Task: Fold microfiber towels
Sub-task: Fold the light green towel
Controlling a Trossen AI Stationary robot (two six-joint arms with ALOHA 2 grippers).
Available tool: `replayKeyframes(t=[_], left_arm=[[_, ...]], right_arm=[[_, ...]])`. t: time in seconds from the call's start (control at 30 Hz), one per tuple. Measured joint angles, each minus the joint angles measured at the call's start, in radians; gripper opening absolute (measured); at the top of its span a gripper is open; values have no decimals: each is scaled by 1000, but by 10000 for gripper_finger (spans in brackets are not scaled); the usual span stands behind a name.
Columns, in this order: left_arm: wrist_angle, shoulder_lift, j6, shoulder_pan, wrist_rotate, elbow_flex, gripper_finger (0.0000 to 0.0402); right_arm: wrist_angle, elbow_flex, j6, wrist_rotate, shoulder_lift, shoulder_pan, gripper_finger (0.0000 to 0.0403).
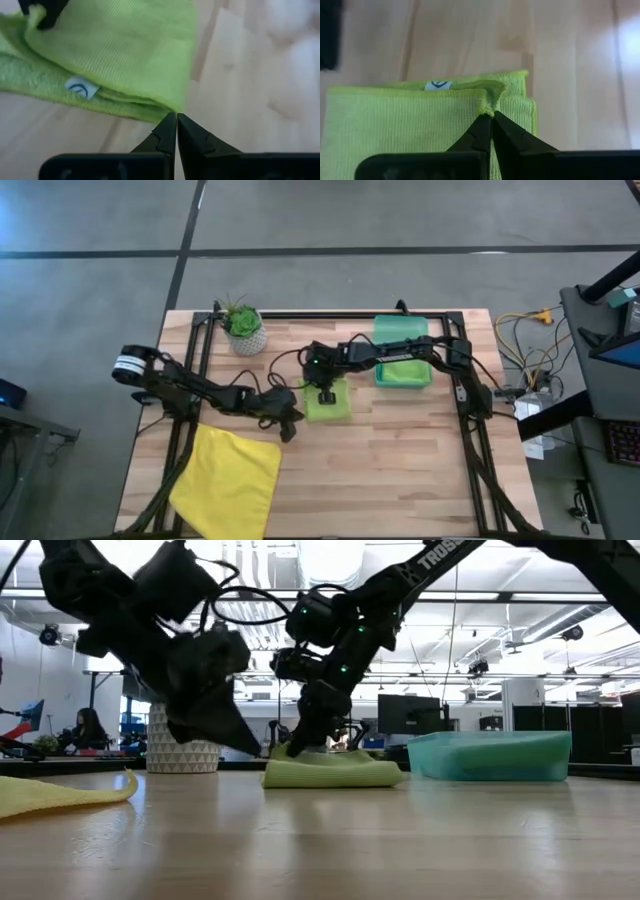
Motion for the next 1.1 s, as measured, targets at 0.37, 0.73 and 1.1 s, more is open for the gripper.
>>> replayKeyframes(t=[0.37,0.73,1.1], left_arm=[[256,237,-99,-21,-29,4,0],[326,273,-114,-52,-39,5,0],[316,261,-117,-54,-23,4,0]], right_arm=[[8,68,16,-19,44,0,9],[61,70,-2,-21,45,-7,9],[91,70,-38,-25,45,-7,9]])
